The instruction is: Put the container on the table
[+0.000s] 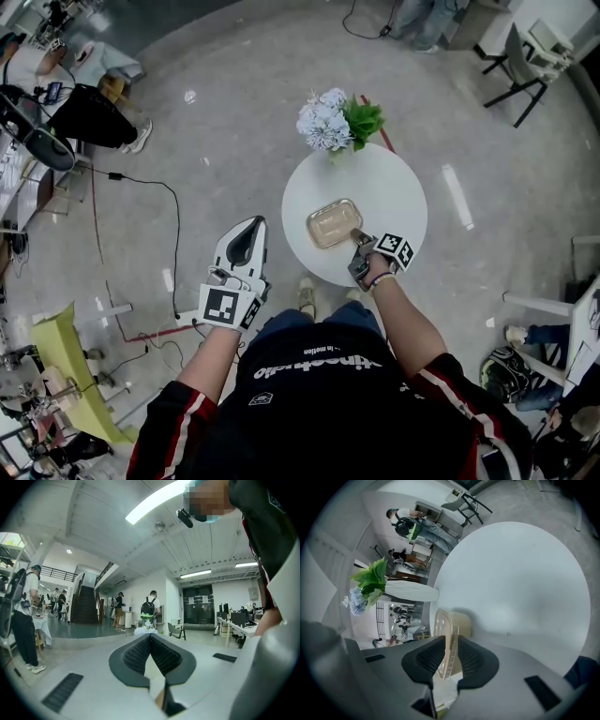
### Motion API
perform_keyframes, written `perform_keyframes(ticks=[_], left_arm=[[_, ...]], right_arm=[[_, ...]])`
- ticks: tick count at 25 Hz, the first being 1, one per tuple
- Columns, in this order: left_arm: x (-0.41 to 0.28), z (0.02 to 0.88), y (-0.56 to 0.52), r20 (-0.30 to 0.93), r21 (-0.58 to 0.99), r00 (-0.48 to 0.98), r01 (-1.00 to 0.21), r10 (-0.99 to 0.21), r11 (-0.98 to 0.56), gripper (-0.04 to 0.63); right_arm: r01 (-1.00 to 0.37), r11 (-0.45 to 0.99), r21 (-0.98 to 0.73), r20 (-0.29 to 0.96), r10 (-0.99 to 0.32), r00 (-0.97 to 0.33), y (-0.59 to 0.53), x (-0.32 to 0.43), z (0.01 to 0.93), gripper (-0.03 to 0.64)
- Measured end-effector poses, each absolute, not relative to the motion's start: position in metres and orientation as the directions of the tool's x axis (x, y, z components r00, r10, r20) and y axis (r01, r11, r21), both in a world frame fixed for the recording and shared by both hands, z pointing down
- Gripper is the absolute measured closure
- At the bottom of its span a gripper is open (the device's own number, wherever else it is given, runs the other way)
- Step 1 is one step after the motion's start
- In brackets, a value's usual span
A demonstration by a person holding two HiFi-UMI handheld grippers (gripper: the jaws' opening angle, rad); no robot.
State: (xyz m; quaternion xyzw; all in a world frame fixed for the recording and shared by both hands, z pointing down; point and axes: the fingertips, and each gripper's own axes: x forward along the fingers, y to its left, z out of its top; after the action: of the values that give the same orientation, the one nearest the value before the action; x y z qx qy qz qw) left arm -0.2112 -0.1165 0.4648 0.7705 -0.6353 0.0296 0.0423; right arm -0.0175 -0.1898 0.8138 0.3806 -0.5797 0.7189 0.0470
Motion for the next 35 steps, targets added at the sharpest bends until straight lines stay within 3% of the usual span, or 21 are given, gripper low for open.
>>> perform_keyframes(ticks=[20,35], left_arm=[[-0.212,0.464,-0.107,0.112,0.020,0.169,-0.986,-0.979,-0.168,0.572],[-0.199,0.462,-0.115,0.094,0.038,0.192,-0.981,-0.977,-0.189,0.572]], right_arm=[[-0.528,-0.376,-0.761,0.644,-0.341,-0.685,-0.177,-0.004,0.837,0.509],[-0.527,-0.303,-0.794,0.607,-0.343,-0.717,-0.176,0.000,0.817,0.514]])
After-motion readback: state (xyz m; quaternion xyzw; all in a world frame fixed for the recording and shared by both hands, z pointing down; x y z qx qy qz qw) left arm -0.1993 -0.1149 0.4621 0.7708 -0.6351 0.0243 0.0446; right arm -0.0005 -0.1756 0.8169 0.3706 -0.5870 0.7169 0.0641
